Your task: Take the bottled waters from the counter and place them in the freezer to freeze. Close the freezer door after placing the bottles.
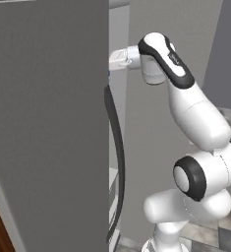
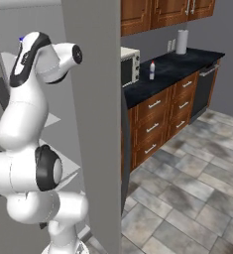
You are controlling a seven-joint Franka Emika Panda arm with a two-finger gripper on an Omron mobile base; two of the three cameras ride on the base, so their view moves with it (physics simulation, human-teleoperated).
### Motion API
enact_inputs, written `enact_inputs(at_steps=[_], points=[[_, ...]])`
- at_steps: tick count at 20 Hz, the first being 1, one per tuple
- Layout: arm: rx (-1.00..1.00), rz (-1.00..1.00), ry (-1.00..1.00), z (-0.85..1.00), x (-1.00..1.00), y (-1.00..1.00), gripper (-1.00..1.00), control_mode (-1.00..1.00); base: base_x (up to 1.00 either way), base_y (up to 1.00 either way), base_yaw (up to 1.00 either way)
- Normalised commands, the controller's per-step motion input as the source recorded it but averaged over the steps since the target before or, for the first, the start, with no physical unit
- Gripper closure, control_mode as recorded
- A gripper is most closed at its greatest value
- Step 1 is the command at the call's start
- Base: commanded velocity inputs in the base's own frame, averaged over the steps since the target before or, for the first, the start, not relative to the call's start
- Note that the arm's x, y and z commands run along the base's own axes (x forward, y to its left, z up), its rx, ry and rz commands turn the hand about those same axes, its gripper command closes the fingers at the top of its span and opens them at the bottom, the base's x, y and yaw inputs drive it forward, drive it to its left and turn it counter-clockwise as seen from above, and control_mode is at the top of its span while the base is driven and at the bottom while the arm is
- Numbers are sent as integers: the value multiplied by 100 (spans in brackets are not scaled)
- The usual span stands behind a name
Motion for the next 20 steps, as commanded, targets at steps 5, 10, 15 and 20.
enact_inputs(at_steps=[5, 10, 15, 20], points=[[0, 0, 0, -1, 35, 28, 100, -100, 0, 0, 0], [0, 0, 0, 0, 24, 28, 100, -100, 0, 0, 0], [0, 0, 0, -4, 48, 14, 100, -100, 0, 0, 0], [6, -1, 0, -18, 20, 23, 100, -100, 0, 0, 0]])
